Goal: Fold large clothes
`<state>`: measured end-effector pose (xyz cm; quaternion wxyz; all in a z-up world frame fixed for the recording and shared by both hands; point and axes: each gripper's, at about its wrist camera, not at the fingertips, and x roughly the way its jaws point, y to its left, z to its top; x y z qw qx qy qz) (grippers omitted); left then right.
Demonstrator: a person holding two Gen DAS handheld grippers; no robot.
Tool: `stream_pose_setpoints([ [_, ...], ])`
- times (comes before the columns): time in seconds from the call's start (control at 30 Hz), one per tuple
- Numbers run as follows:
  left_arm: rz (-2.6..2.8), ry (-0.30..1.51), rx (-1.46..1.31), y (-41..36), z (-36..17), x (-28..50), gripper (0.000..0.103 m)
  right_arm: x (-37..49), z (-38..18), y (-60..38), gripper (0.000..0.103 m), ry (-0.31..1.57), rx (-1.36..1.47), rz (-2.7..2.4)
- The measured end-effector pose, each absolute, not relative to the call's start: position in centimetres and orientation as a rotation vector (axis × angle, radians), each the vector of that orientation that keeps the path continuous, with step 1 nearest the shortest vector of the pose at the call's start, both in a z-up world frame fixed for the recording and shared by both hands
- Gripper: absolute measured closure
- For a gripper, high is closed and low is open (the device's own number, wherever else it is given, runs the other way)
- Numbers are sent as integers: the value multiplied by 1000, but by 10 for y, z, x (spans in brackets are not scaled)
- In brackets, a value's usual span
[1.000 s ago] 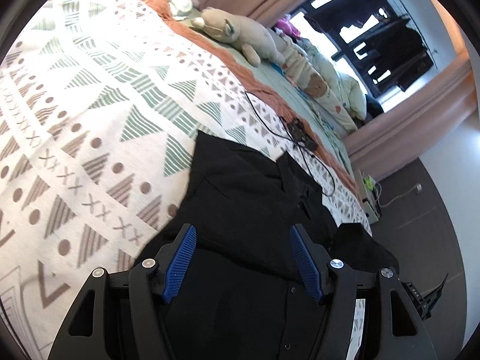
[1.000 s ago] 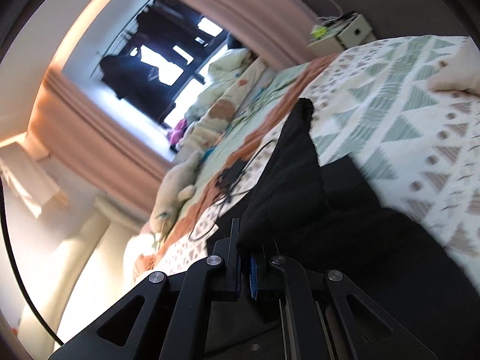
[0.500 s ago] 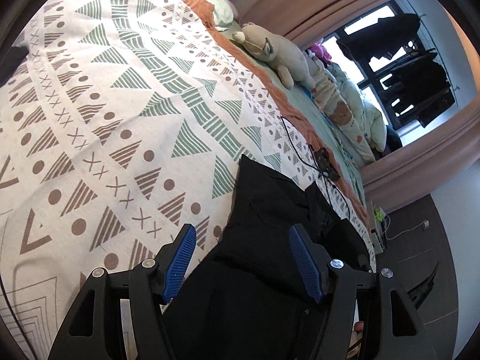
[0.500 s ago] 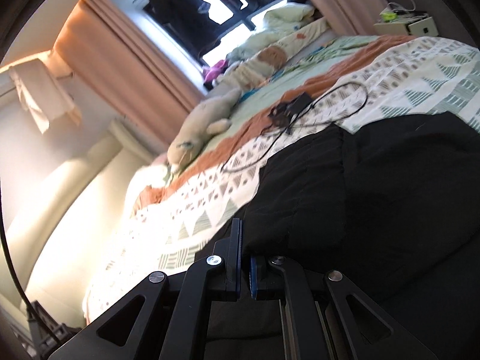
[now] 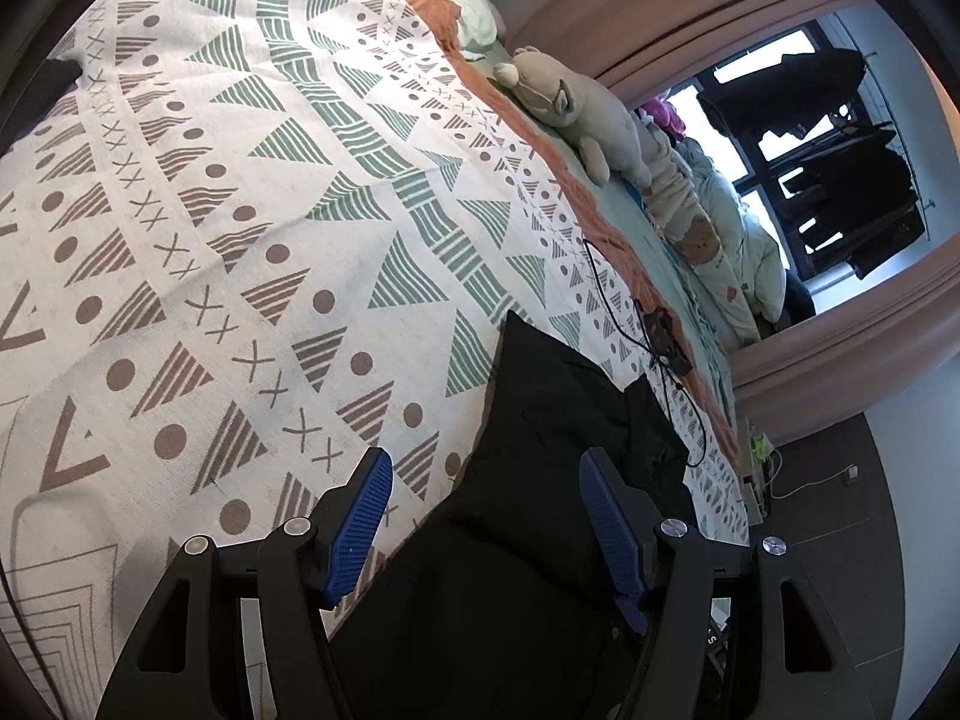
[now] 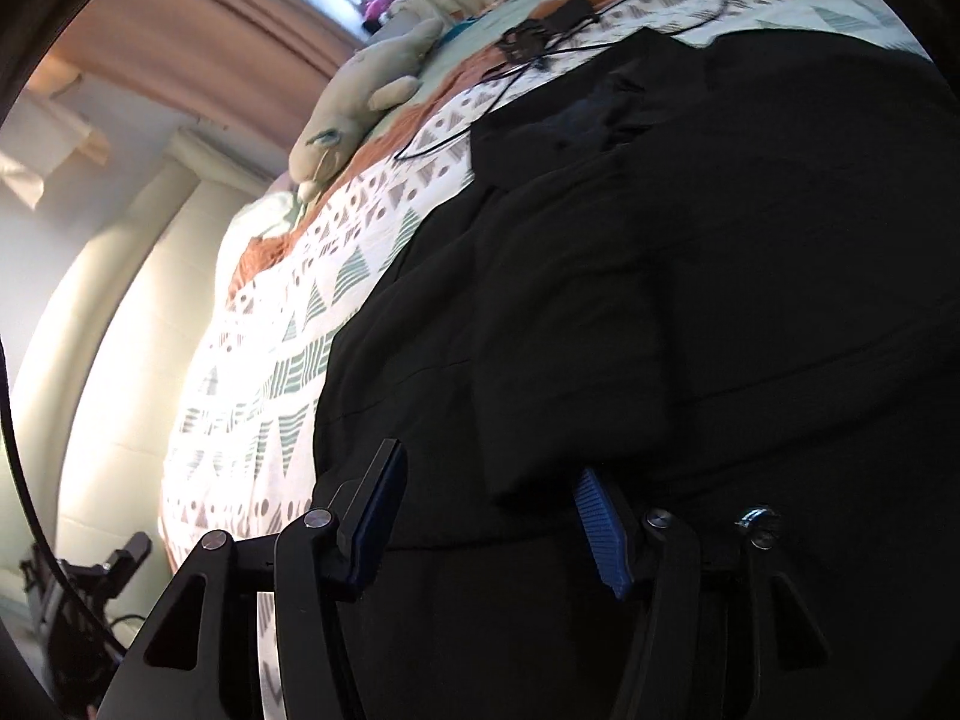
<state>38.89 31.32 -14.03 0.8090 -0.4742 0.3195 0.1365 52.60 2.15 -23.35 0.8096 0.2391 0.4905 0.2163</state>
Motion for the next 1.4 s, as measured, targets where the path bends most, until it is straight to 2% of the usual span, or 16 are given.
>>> stream_pose_setpoints([
  [0.33,294,689,-1012,312,-143,391,37,546,-235,-6,46,968,560,363],
  [0.4,293,693,-1014,312,-144,392,37,550,-238,-1,51,982,560,354],
  [0.43,292,695,-1011,312,-145,392,37,551,-240,2,62,981,576,367],
  [0.5,296,694,-1009,313,-145,392,37,551,-240,12,71,990,582,397],
  [0.8,314,688,-1012,320,-145,387,37,520,-201,82,71,967,493,712],
  [1.1,349,706,-987,313,-141,387,37,512,-194,60,71,986,469,633],
  [1.13,351,715,-967,308,-138,388,37,511,-196,56,70,990,472,626],
  [1.33,319,734,-843,274,-110,394,37,504,-180,20,41,974,451,576],
  [1.37,317,722,-812,267,-102,393,36,502,-175,12,32,965,453,566],
  [1.4,318,712,-794,262,-97,392,27,499,-170,3,26,953,461,551],
])
